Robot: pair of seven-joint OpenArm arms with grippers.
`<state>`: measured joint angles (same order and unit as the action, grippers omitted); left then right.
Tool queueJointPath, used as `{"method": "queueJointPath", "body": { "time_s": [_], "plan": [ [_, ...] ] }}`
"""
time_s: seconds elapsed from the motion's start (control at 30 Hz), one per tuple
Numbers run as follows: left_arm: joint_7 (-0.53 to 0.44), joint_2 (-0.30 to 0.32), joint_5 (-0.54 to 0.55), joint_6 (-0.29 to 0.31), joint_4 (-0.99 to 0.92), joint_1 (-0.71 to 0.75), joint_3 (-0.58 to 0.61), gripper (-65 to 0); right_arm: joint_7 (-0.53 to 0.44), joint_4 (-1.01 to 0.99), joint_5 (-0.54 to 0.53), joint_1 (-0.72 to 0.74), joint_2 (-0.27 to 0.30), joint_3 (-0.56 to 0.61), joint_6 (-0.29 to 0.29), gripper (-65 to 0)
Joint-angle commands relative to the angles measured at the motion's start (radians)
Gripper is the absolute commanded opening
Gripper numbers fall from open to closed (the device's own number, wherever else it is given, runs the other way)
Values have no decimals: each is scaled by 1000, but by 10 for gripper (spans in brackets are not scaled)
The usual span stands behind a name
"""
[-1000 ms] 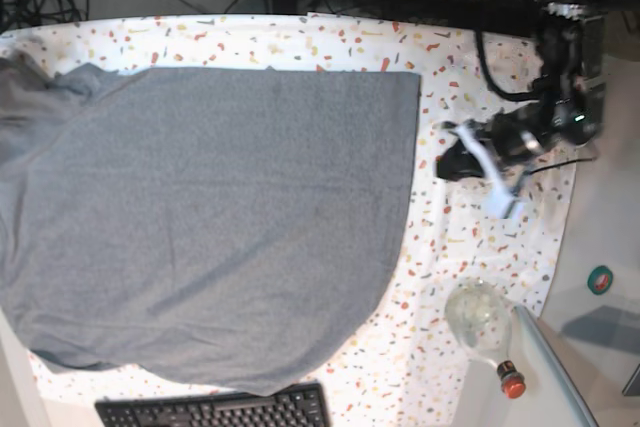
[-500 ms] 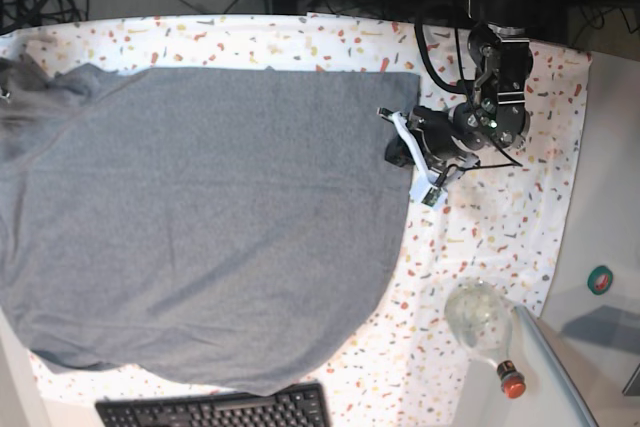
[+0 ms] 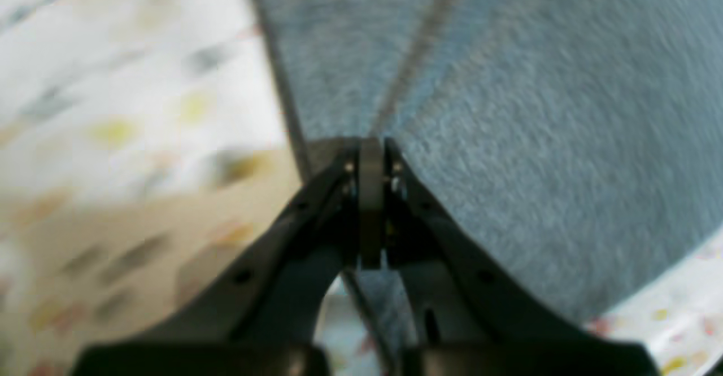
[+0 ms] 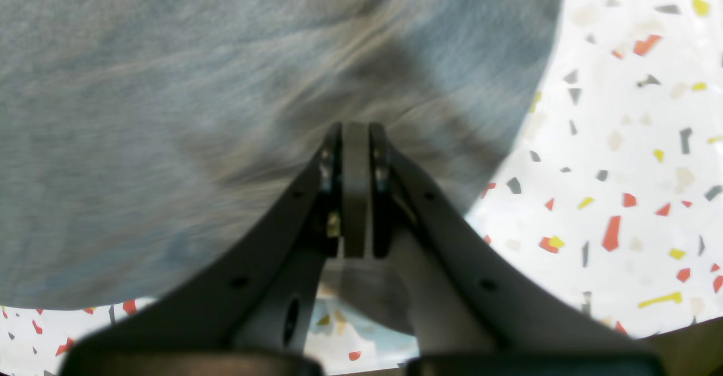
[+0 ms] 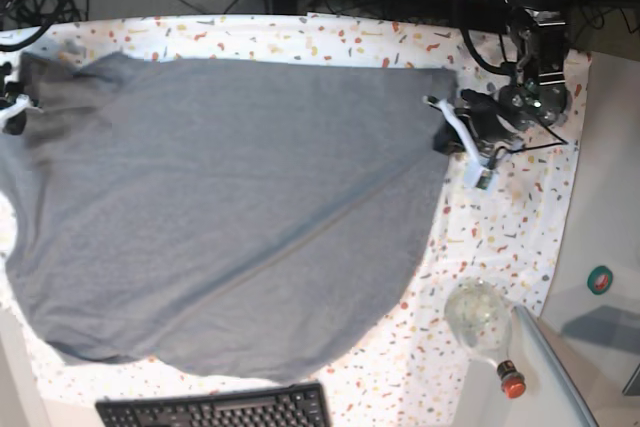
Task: Layout the t-shirt on the table in an organized manner, then fold the t-shirt properly
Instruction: 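Grasp the shirt's edge with the left gripper and drag it outward, then grasp the shirt's corners with both grippers near the cloth border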
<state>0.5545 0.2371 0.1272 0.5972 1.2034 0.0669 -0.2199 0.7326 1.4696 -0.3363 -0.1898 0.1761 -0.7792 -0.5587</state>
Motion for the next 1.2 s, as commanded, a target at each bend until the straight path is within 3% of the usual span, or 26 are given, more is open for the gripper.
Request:
{"method": "queueJointPath", "body": {
  "time_s": [0.0,0.13,0.3,0.63,0.93,1.1,1.17],
  "plan": [
    [46,14,-41,-24,31,4,-14,-650,-20,12,-13,28,17,-3,1,-650],
    [48,12,-41,-24,161,67,-63,-650,-21,-134,42,126,59,-3,81,-650],
    [48,-17,-41,-24,296,164,-115,-650,15,-189,92,157,81,8,22,-650],
    [48,-23,-41,-24,310,195,-120,-650,26,-284,102,215,78,122,24,-650],
    [48,-23,-41,-24,309,216,-120,-650,-195,-623,448,398,79,86,24,-650],
    [48,-25,-41,-24,312,224,-115,-650,-222,-720,486,485,135,85,111,-650],
    [48,-26,-41,-24,310,224,-112,-650,-222,-740,486,507,155,91,119,-650]
  ]
}}
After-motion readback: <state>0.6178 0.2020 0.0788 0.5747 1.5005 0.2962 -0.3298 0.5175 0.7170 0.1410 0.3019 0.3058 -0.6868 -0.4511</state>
